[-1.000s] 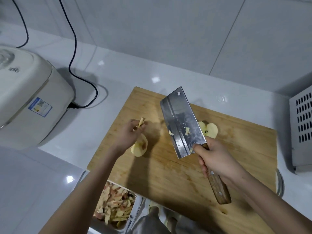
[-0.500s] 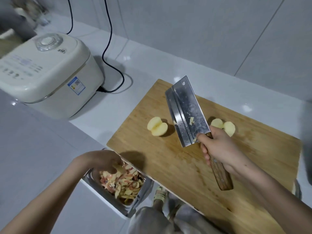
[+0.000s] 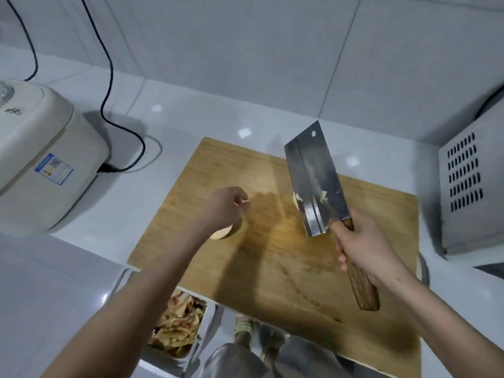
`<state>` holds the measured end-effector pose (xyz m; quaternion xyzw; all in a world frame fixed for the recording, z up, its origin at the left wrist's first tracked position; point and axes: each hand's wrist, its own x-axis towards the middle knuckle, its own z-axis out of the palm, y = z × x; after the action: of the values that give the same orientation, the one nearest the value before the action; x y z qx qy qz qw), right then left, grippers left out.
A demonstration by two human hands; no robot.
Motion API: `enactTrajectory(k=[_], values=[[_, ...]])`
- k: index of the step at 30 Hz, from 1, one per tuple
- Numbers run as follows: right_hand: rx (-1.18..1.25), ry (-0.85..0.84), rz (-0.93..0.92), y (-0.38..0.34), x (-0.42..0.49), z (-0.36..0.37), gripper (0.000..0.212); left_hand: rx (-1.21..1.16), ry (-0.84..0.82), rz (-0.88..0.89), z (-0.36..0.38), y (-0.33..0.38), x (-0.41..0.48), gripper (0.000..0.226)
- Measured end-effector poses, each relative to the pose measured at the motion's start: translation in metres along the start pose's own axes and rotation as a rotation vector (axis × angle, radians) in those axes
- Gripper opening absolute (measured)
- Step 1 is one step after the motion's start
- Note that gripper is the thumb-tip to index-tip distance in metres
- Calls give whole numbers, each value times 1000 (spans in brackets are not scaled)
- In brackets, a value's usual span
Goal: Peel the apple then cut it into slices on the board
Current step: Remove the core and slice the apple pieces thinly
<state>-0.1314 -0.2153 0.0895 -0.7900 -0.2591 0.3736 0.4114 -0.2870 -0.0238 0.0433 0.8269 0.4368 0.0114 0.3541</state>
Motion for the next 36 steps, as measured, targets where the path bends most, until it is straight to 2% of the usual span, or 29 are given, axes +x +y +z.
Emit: enactTrajectory(k=[3, 6, 10, 19, 23, 26, 28, 30, 32, 36], values=[[-75, 109, -15, 12, -2, -15, 12, -46, -23, 47, 28, 32, 31, 35], [-66, 164, 7, 25, -1, -25, 11, -89, -119, 12, 55, 58, 51, 47], [17, 190, 70, 38, 1, -26, 11, -307, -288, -42, 82, 83, 69, 34], [142, 196, 165, 52, 18, -21, 10, -444, -273, -145, 103, 87, 89, 31], [217, 167, 202, 51, 21, -25, 8, -694, -290, -201, 96, 82, 86, 33], [301, 156, 235, 46, 21, -27, 9, -958, -314, -368, 98, 77, 77, 44], [337, 151, 242, 40, 23, -27, 10, -1176, -341, -479, 99, 78, 72, 40], [349, 139, 241, 35, 24, -27, 13, -1350, -363, -508, 101, 80, 70, 41], [344, 128, 237, 32, 27, -28, 15, -1421, -372, -487, 102, 82, 69, 44], [325, 124, 226, 31, 30, -31, 15, -1415, -380, -439, 100, 87, 67, 38]])
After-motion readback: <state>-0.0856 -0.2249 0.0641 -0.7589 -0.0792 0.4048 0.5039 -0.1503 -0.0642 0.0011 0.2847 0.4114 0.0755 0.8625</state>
